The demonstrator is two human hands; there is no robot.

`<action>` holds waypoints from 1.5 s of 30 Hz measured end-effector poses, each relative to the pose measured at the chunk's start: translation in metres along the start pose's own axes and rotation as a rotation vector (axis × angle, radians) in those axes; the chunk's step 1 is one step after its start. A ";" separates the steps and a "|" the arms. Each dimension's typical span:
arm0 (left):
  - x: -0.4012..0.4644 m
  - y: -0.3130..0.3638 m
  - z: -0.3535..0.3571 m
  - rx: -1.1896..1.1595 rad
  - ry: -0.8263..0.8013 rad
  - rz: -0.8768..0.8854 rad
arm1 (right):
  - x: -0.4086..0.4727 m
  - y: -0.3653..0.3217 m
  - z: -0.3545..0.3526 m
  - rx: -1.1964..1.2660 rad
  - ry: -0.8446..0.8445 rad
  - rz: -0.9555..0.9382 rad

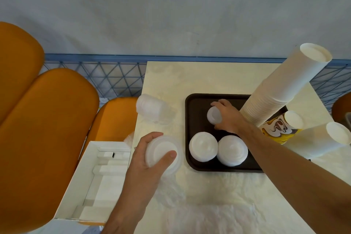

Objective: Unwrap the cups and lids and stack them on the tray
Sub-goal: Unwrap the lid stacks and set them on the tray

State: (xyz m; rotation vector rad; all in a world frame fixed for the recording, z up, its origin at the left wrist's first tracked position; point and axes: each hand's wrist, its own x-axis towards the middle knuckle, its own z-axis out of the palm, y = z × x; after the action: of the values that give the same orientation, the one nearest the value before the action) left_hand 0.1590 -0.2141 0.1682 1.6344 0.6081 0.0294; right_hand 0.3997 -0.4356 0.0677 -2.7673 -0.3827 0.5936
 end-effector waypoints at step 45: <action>-0.025 0.033 0.017 0.026 -0.101 -0.041 | -0.194 -0.128 -0.042 0.550 0.308 -0.273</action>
State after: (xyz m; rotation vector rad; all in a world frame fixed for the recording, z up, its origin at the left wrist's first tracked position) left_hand 0.1560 -0.2407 0.2045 1.6375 0.5666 -0.0911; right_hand 0.2218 -0.3868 0.2159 -2.1806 -0.4372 0.1627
